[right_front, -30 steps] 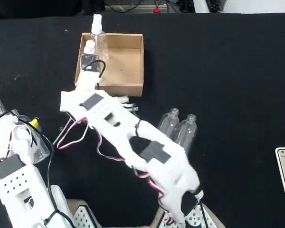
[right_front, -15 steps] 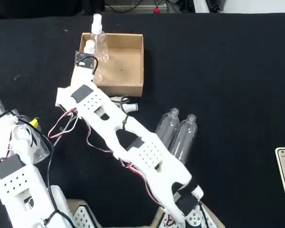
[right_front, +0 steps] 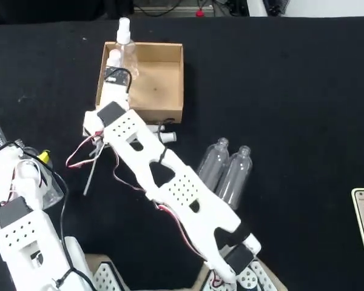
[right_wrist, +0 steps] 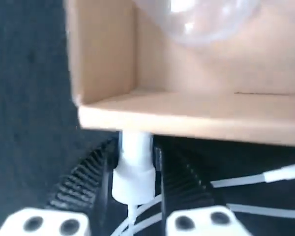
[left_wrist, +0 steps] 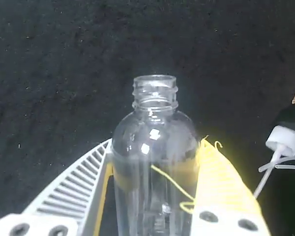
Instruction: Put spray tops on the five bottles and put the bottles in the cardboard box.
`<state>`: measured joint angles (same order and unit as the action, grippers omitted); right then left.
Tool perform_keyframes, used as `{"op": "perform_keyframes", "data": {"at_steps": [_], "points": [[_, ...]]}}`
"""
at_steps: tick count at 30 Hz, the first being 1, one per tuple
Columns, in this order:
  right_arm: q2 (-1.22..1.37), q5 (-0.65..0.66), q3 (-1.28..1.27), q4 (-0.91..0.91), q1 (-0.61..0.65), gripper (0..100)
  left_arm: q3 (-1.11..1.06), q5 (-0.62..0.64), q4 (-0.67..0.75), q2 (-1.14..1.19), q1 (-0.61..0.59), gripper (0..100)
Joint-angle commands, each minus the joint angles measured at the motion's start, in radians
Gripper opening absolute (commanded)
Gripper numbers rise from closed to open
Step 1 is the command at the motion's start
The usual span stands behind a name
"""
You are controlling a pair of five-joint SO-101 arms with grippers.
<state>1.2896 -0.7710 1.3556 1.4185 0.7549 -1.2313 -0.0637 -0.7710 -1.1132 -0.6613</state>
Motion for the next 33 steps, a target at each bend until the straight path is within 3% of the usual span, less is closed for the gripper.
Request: {"op": "perform_keyframes", "data": {"at_steps": [1, 3, 9, 18, 33], "points": [[-0.013, 0.095, 0.220, 0.137, 0.055, 1.1, 0.039, 0.008, 0.014, -0.017, 0.001, 22], [-0.019, 0.153, 0.337, 0.204, 0.068, 1.1, 0.039, 0.008, 0.014, -0.017, 0.001, 22], [-0.114, 0.262, 0.303, 0.221, 0.064, 1.1, 0.038, 0.008, 0.014, -0.017, 0.001, 22], [-0.124, 0.262, 0.320, 0.315, 0.071, 1.1, 0.038, 0.008, 0.014, -0.017, 0.001, 22], [-0.352, 0.287, 0.271, 0.353, 0.081, 1.1, 0.035, 0.008, 0.017, -0.017, 0.002, 22]]}}
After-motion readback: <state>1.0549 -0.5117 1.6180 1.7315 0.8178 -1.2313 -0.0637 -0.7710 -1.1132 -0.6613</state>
